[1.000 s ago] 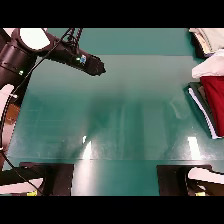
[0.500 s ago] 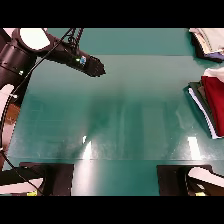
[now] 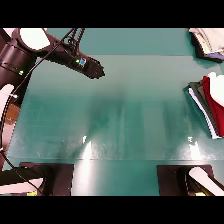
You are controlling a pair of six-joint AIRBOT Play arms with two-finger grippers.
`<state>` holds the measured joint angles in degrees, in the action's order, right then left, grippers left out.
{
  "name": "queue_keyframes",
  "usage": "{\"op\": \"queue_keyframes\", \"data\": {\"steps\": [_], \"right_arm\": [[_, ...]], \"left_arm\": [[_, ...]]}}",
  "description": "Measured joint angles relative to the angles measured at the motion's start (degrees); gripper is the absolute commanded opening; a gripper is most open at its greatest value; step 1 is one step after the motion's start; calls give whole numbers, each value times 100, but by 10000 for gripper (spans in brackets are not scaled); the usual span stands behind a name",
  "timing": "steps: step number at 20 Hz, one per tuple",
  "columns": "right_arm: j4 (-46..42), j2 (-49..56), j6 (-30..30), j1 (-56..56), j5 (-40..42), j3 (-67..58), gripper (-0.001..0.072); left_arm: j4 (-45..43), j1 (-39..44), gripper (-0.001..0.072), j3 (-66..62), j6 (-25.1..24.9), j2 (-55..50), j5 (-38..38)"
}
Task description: Fold the shirts.
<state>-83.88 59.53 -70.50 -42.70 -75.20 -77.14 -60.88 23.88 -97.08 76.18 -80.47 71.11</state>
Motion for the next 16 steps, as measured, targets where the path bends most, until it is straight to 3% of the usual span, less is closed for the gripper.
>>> {"op": "queue_keyframes", "data": {"steps": [3, 6, 13, 16], "right_arm": [[-59, -192, -341, -363, 4, 302, 510], [520, -271, -531, -514, 24, 420, 510], [741, -313, -1154, -487, 28, 284, 509], [1250, -313, -1290, -221, 0, 243, 504]], "left_arm": [[0, 0, 25, 0, -9, 0, 4], [0, 0, 25, 0, -13, 0, 4], [2, 0, 25, 0, -13, 0, 28], [15, 0, 25, 0, -2, 0, 24]]}}
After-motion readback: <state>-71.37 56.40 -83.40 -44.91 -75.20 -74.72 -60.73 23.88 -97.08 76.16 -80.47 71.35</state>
